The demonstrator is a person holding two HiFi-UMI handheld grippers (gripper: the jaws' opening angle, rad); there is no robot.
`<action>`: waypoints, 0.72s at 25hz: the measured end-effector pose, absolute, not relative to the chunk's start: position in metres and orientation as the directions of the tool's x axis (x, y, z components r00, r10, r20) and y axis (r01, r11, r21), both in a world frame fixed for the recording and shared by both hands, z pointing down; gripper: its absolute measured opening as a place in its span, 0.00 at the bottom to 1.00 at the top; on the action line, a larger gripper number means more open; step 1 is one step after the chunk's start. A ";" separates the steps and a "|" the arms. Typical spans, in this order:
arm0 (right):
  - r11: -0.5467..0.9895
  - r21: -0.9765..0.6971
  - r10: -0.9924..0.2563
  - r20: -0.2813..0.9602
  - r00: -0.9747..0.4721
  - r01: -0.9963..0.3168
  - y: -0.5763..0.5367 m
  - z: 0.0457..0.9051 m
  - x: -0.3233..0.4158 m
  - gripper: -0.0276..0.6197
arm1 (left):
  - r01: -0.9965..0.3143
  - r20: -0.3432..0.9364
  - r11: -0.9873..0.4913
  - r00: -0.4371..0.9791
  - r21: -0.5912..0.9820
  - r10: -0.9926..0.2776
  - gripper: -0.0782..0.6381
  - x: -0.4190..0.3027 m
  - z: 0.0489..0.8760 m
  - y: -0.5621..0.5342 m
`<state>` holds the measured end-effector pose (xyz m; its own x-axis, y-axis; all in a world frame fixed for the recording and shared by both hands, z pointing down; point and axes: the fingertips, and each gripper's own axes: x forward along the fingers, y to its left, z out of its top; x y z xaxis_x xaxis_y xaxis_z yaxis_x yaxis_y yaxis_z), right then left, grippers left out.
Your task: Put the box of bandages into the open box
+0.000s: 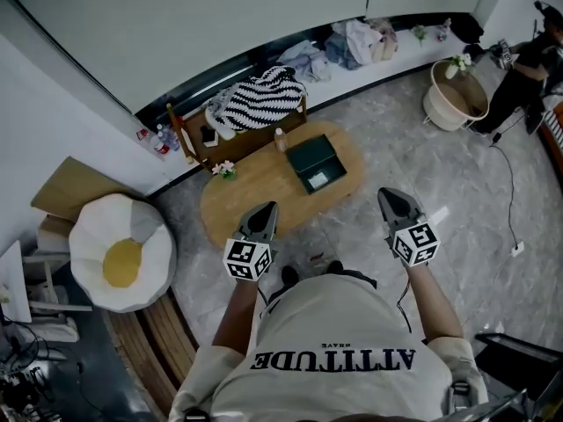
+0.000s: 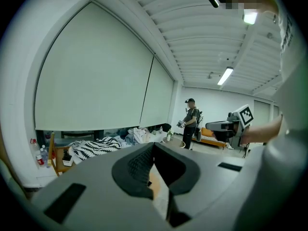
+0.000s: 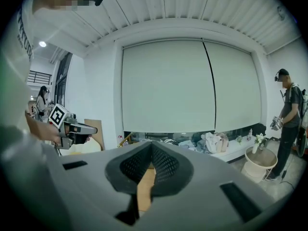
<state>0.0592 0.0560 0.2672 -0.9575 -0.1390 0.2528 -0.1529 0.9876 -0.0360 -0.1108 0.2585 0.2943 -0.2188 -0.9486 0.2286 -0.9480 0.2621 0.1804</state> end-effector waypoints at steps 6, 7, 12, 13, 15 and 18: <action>0.986 -0.033 -0.153 0.243 -0.958 -0.166 0.053 0.263 0.059 0.07 | -0.948 0.221 0.259 -0.217 0.183 -0.951 0.14 -0.114 0.293 0.260; 0.986 -0.033 -0.153 0.242 -0.958 -0.166 0.053 0.262 0.059 0.07 | -0.948 0.222 0.260 -0.218 0.183 -0.951 0.14 -0.115 0.294 0.260; 0.987 -0.037 -0.144 0.240 -0.960 -0.157 0.056 0.262 0.051 0.07 | -0.944 0.223 0.270 -0.225 0.192 -0.948 0.14 -0.121 0.294 0.261; 0.987 -0.038 -0.141 0.239 -0.961 -0.155 0.057 0.262 0.049 0.07 | -0.944 0.224 0.270 -0.225 0.192 -0.948 0.14 -0.122 0.294 0.261; 0.988 -0.037 -0.138 0.238 -0.961 -0.151 0.059 0.263 0.046 0.07 | -0.944 0.224 0.269 -0.225 0.189 -0.948 0.14 -0.125 0.294 0.262; 0.989 -0.034 -0.133 0.237 -0.962 -0.145 0.059 0.263 0.040 0.07 | -0.944 0.222 0.272 -0.229 0.186 -0.948 0.14 -0.131 0.294 0.262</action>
